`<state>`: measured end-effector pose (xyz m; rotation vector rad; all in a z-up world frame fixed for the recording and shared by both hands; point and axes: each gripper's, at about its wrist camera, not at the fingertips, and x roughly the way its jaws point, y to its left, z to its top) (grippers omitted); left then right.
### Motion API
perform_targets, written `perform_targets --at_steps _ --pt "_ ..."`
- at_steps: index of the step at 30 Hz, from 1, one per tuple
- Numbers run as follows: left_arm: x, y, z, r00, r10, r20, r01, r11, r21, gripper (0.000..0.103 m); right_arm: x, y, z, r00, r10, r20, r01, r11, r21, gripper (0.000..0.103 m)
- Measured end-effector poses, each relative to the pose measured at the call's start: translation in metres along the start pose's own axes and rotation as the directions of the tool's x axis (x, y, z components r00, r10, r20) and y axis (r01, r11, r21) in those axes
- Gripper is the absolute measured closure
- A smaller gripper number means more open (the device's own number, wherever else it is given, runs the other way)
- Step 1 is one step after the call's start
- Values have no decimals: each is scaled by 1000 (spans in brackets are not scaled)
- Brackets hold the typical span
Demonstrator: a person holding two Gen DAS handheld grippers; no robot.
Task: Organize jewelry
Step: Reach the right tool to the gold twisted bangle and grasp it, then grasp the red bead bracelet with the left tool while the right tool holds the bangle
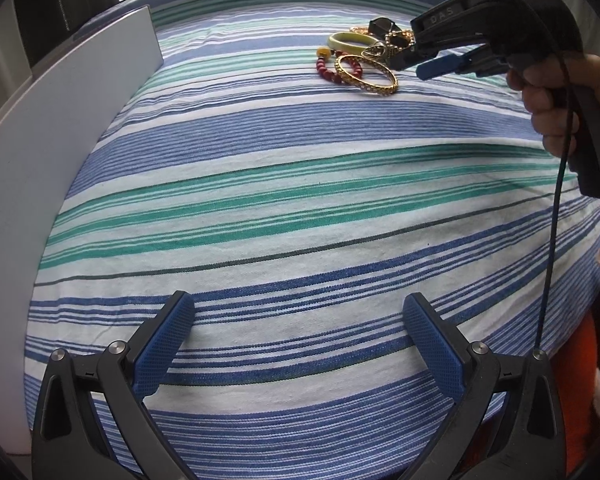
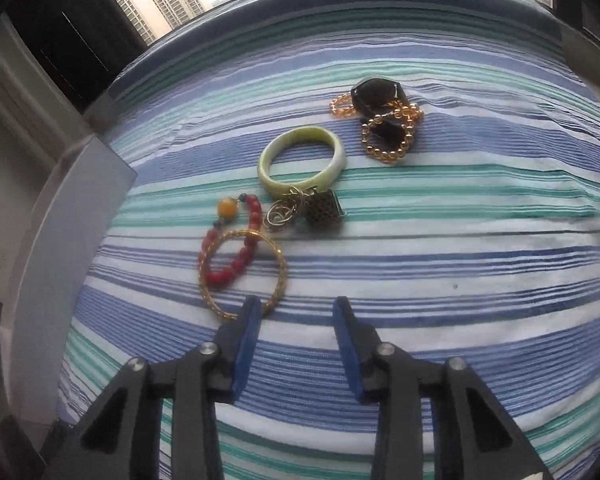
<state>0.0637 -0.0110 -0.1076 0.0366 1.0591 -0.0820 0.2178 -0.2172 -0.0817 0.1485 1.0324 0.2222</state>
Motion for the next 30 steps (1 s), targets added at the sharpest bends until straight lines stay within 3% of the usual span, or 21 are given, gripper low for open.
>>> perform_targets --at_steps 4,7,12,16,20,22,25,30 --pt "-1 1 -2 1000 -3 -6 3 1000 3 0 34 20 11 996 -78 -34 75 994 -78 83" --pt "-1 1 -1 1000 -6 -23 6 1000 5 1 35 29 10 992 -127 -5 125 984 -128 97" --pt "-11 16 15 994 -79 -76 76 996 -48 1 11 15 -1 998 -63 29 65 995 -75 97" --pt "-44 36 56 991 -134 2 133 984 -116 1 -20 -9 -12 997 -17 71 19 1000 -25 97" --pt "-57 44 123 980 -181 83 192 970 -152 1 -45 -31 -26 994 20 107 -20 1000 6 97" --pt "-43 43 157 973 -210 95 223 963 -149 1 -52 -40 -32 992 43 120 -46 999 20 97" --pt "-4 40 197 984 -139 114 154 979 -133 1 -60 -51 -42 988 80 134 -88 995 53 97" --pt "59 29 225 995 -103 18 104 992 -75 9 -75 -76 -62 984 118 136 -133 985 109 97"
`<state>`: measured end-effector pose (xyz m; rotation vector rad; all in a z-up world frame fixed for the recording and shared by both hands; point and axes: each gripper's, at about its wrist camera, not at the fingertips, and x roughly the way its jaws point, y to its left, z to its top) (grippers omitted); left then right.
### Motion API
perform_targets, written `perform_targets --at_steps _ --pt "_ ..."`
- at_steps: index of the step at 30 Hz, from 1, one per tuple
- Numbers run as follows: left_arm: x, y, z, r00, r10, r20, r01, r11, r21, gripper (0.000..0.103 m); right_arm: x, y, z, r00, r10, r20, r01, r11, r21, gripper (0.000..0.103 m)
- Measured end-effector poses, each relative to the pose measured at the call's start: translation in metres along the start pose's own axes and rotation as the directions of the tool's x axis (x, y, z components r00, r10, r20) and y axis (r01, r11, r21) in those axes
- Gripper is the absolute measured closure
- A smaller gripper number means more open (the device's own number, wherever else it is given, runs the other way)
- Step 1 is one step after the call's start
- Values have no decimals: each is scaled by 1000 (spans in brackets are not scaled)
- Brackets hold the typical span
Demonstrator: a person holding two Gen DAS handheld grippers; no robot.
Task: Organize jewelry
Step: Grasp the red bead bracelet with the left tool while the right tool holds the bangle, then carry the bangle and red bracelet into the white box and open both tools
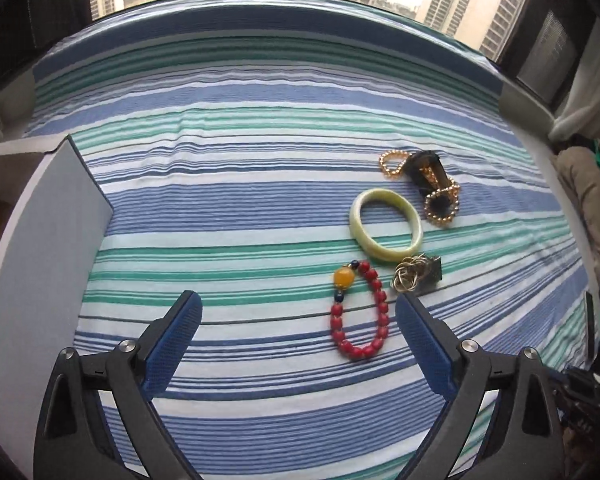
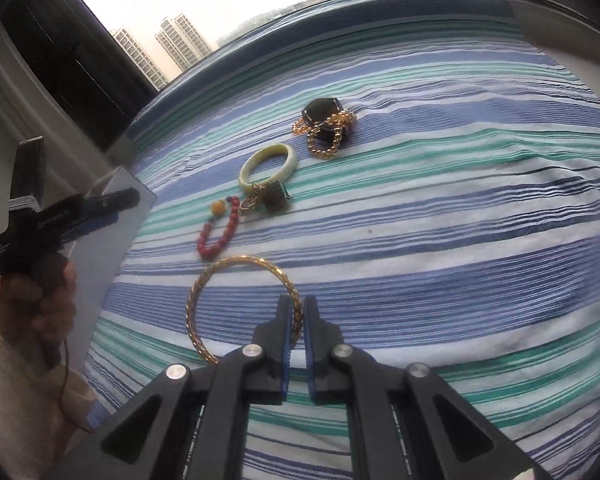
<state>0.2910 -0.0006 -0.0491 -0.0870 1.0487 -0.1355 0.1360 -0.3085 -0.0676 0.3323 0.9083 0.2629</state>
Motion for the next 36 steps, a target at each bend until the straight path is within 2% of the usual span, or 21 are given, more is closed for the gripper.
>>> perform_targets --at_steps 5,7,11,14,17,18,19,20,26,33,36 --pt "38 -21 4 998 5 -66 2 995 100 18 -15 -19 -8 1000 16 -4 -16 999 42 97" --pt "47 -29 4 997 15 -79 -3 989 147 26 -20 -23 -8 1000 14 0 -14 999 47 97" --pt "59 -37 4 996 26 -80 -9 980 199 34 -25 -25 -8 1000 21 11 -22 998 60 97" --pt "69 -37 2 996 26 -90 -6 977 213 45 -26 -24 -10 999 30 16 -31 998 63 97" --pt "70 -38 3 999 22 -50 -10 974 226 52 -29 -23 -12 999 35 16 -36 997 63 97" --pt "70 -38 4 999 16 -49 -4 974 225 65 -29 -23 -13 999 37 16 -38 997 65 97" --pt "70 -38 5 999 5 -53 7 976 219 85 -29 -23 -13 999 36 16 -37 997 67 97" --pt "71 -38 7 998 -5 -65 18 979 204 87 -32 -24 -16 999 35 18 -36 997 70 97" --pt "53 -17 2 991 -89 -98 94 995 41 88 -34 -25 -16 999 29 21 -31 996 79 97" --pt "-2 10 -26 982 -177 -61 169 978 -119 88 -37 -17 -14 999 38 28 -39 997 60 97" --pt "-27 21 -37 984 -176 -38 169 974 -154 88 -35 -12 -15 999 45 27 -47 998 51 97"
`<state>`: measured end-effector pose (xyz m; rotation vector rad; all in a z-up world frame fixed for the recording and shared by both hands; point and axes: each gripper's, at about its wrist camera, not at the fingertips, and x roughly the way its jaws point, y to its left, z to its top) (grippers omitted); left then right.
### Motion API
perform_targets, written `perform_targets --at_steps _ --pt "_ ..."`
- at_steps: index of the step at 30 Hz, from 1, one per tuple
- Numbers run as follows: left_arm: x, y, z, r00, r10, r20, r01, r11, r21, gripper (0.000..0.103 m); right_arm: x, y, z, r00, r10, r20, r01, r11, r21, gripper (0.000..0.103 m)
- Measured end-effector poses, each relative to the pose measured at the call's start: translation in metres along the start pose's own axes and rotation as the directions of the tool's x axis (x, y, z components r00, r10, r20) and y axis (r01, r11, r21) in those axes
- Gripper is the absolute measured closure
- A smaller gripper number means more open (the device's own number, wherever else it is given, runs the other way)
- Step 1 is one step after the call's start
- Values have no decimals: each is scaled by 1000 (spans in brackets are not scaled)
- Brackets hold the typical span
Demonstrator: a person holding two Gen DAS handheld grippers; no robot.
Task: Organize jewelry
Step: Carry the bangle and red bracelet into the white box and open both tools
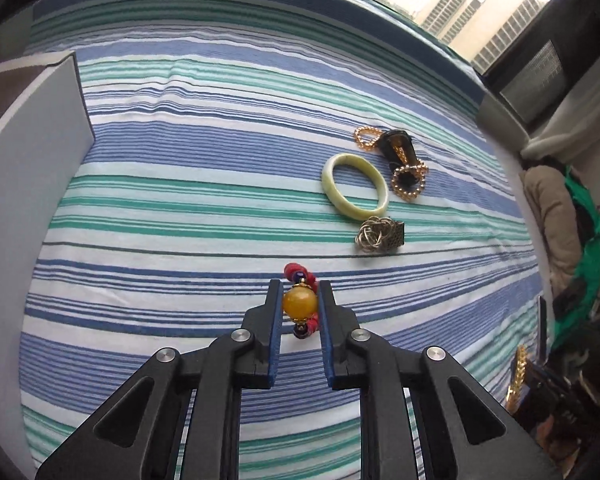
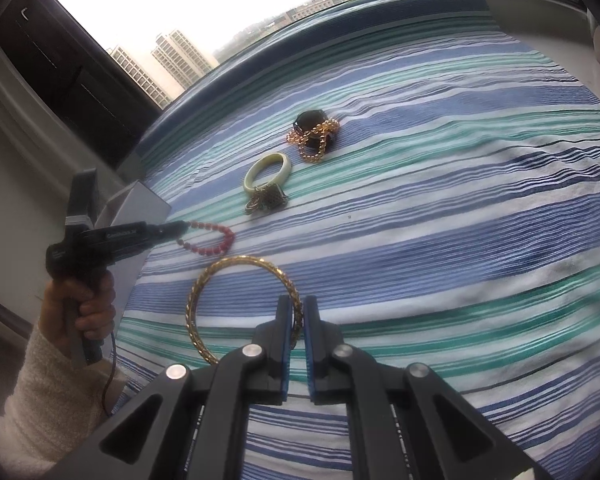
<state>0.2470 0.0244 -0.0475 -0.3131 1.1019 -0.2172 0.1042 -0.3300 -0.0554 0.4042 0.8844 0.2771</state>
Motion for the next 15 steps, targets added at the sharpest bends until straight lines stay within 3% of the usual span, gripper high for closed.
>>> perform_targets --at_steps 8,15 --pt "-52 2 -20 998 -17 65 19 1000 -24 88 8 21 -7 1000 15 -25 -16 999 -38 97" --pt "-108 20 -38 991 -78 113 85 995 -58 88 16 57 -10 998 27 -55 -33 994 -103 97"
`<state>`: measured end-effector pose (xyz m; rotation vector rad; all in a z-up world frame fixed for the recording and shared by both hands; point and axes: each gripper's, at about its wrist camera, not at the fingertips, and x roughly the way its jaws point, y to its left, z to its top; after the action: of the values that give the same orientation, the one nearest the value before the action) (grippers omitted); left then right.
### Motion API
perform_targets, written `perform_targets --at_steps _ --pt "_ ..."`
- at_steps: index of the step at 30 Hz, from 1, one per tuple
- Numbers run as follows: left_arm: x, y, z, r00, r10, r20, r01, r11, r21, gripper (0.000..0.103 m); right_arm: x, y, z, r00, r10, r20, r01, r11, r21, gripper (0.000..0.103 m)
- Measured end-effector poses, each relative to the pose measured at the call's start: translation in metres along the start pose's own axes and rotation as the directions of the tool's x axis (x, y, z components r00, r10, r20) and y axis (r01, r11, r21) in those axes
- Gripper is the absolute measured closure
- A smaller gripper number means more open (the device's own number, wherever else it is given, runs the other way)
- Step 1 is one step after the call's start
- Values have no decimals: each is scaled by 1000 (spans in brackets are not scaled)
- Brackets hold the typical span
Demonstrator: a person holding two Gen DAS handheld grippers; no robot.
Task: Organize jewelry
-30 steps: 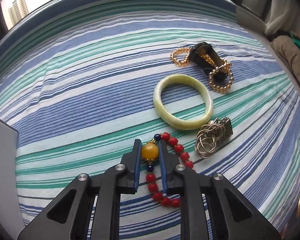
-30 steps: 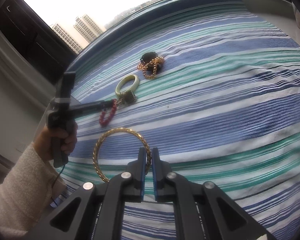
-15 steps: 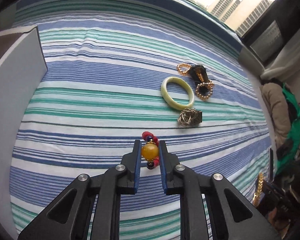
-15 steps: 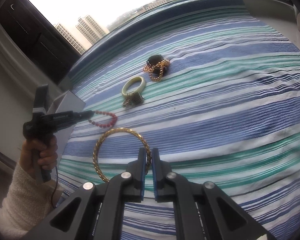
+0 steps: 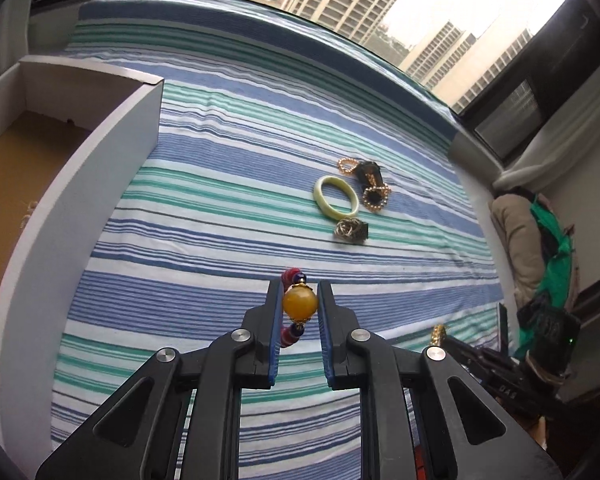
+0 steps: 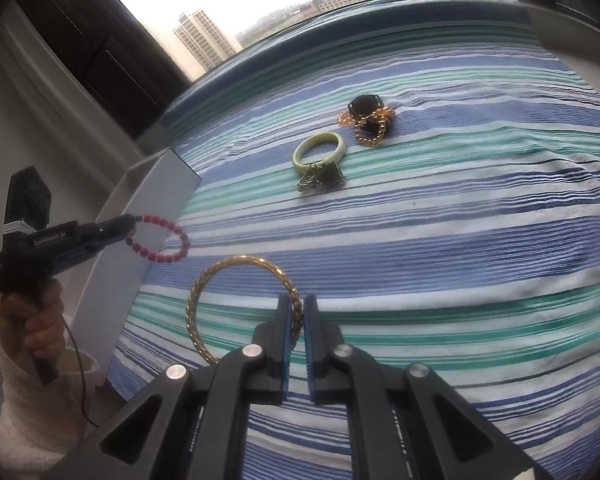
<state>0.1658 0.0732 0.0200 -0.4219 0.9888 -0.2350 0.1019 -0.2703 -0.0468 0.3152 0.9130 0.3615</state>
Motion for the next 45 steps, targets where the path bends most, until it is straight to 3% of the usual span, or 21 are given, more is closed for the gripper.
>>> perform_targets --at_steps 5,9,13,17,22,25,30,34,35,37,39,41,43,45 --pt "-55 16 -4 998 -28 62 31 998 -52 88 8 40 10 999 27 -34 -30 995 -90 97" --pt "-113 41 -4 990 1 144 12 996 -87 88 13 86 24 996 63 -58 -73 978 -195 97" --pt "-164 78 -6 970 96 223 -66 988 -138 88 25 147 49 990 121 -71 -137 945 -296 97" --pt "-190 134 -10 943 221 249 -162 958 -237 88 42 216 70 981 180 -72 -194 899 -392 97" --pt "-185 210 -18 914 358 193 -271 891 -364 88 88 305 83 965 229 -129 -263 839 -477 97" --pt "-164 249 -22 907 400 129 -315 850 -422 88 129 355 80 958 224 -178 -285 805 -520 97" --pt "-138 286 -22 908 414 64 -341 820 -460 88 208 413 66 948 157 -276 -290 785 -548 97" --pt "-123 291 -22 888 459 17 -411 810 -420 86 256 431 51 945 87 -317 -265 771 -579 96" --pt "-121 287 -21 881 472 4 -429 805 -410 84 267 434 47 943 67 -327 -259 763 -593 94" --pt "-118 282 -24 881 473 4 -434 812 -390 63 281 435 42 939 30 -341 -244 757 -606 94" --pt "-120 275 -30 870 492 14 -453 811 -371 50 285 428 45 946 17 -324 -221 765 -605 94" --pt "-125 264 -35 859 511 30 -473 814 -338 44 278 416 54 954 36 -298 -213 784 -583 94" --pt "-127 249 -41 852 522 47 -486 820 -303 30 261 404 59 959 64 -276 -215 799 -562 75" --pt "-128 231 -47 835 546 72 -513 818 -261 24 239 391 60 970 80 -231 -201 798 -568 67"
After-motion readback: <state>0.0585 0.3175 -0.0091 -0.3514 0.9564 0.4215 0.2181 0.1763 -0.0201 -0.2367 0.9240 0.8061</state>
